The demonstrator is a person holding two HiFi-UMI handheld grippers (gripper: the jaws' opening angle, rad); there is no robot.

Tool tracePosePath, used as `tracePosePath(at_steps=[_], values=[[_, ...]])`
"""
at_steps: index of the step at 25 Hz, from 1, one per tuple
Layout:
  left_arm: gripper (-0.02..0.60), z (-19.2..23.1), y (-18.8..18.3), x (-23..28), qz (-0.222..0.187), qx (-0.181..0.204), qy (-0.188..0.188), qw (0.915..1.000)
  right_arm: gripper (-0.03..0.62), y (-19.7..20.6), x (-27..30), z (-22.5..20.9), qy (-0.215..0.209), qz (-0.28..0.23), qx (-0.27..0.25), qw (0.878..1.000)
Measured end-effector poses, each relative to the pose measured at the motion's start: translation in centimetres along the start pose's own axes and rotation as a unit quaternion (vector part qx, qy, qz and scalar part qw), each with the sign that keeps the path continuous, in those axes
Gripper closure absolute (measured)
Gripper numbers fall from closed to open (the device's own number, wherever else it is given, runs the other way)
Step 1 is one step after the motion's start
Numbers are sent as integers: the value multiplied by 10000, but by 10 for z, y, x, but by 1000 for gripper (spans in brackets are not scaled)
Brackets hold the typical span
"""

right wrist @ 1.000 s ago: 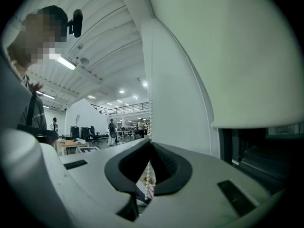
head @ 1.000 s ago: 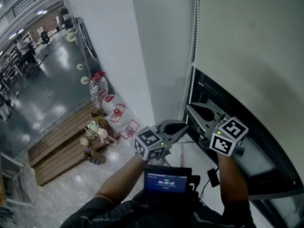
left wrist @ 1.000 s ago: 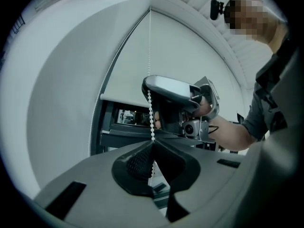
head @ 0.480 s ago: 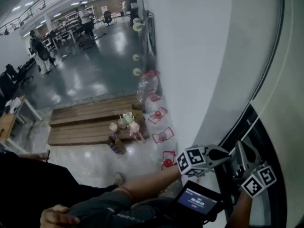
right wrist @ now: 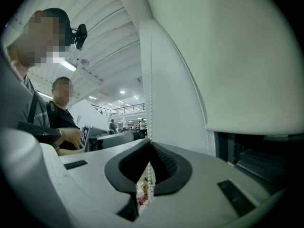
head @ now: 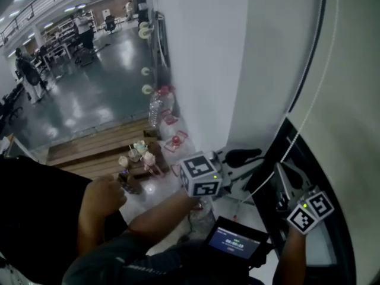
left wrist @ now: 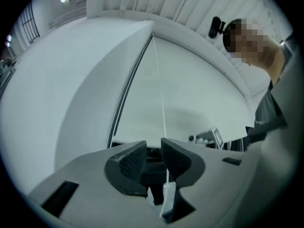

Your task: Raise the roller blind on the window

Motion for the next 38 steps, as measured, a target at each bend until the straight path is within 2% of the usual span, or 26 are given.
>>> tracePosePath(at_steps=[3, 5, 9, 14, 15, 16, 22, 28, 33, 38], values=[[480, -6, -58, 10, -507, 5, 243, 9984, 594, -1, 2, 7, -75, 12, -7, 10000], [480, -11, -89, 20, -670, 61, 466, 9966, 594, -1, 5, 11, -123, 18, -25, 9999], [480, -28, -122, 43, -470, 454, 758, 9950, 594, -2, 7, 16, -204, 21, -35, 9998], [483, -33, -118, 59, 16, 749, 679, 9949, 594, -4, 9, 24, -247, 46, -58, 9997], [551, -34, -116, 59, 44, 750, 703, 9947, 594, -4, 8, 24, -236, 46, -54, 9997], [569, -36, -115, 58, 28, 725, 720, 9948, 594, -4, 7, 25, -222, 46, -47, 9997], [576, -34, -111, 55, -72, 633, 724, 9953, 594, -2, 6, 25, -206, 13, -37, 9998], [578, -34, -104, 47, -116, 718, 677, 9951, 594, 5, 7, 25, -210, -25, 26, 9998], [579, -38, -98, 42, -195, 757, 614, 9950, 594, 11, 8, 28, -204, 50, 70, 9998], [580, -38, -77, 33, -59, 698, 495, 9963, 594, 33, 9, 31, -172, 276, 181, 9993]])
Point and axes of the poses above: the fingertips, and each gripper's own axes: x forward along the fingers, z to its left, y out of its underside, the point moved 5 cm from there along -x, backward along the fingers, and after that the axes turned 5 degrees about -y, right-handed, at the moved point
